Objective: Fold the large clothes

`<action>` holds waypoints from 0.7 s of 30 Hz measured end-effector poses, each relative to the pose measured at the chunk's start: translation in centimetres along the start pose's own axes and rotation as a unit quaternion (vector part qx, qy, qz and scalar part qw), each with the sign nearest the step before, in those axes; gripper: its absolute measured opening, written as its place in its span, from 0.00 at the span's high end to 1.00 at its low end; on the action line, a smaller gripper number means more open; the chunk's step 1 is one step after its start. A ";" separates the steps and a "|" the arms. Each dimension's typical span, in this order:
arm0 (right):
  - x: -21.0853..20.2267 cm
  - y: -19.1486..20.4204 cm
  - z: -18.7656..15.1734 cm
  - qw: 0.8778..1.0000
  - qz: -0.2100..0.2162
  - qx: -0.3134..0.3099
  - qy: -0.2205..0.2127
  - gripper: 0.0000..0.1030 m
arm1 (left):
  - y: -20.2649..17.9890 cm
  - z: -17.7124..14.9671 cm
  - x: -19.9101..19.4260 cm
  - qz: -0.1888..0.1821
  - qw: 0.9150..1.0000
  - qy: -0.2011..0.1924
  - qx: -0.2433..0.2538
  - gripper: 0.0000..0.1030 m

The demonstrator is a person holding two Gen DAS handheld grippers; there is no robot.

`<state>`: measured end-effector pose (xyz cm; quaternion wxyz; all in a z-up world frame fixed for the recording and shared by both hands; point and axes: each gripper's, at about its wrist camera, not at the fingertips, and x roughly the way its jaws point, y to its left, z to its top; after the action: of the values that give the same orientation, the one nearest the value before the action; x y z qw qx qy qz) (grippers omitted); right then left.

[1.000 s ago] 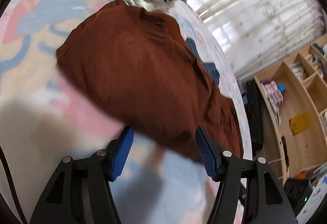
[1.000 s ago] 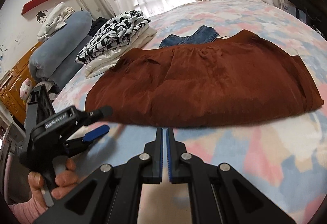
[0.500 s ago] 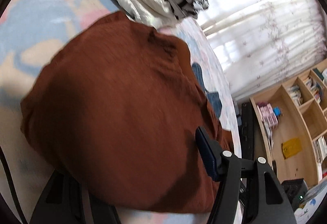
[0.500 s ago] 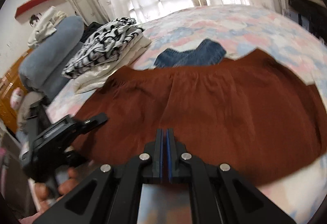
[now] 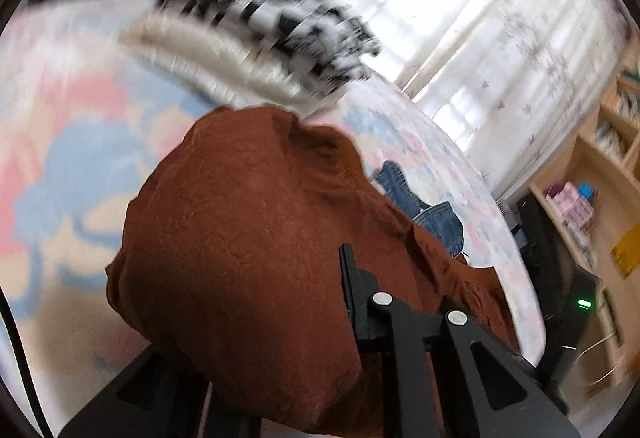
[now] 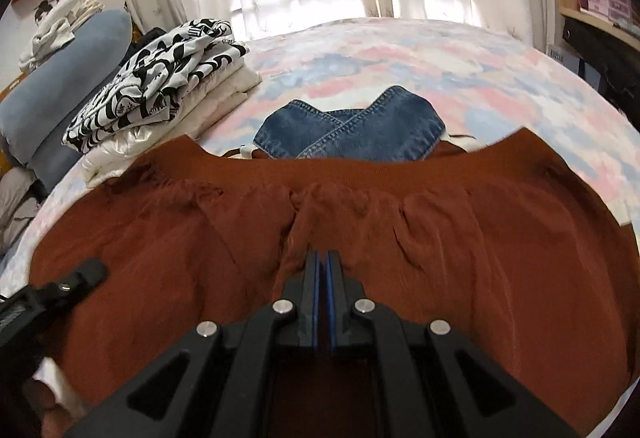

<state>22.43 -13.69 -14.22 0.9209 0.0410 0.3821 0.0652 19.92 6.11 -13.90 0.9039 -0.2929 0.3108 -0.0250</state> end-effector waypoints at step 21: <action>-5.0 -12.5 0.0 0.969 0.183 0.157 0.051 0.97 | -24.2 -3.0 -1.5 -0.009 0.955 -0.037 0.294 0.89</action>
<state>20.07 -26.83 -12.33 0.8546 0.2511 0.4201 0.1738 20.29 -15.17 -1.80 0.9606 -0.0182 0.2535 -0.1125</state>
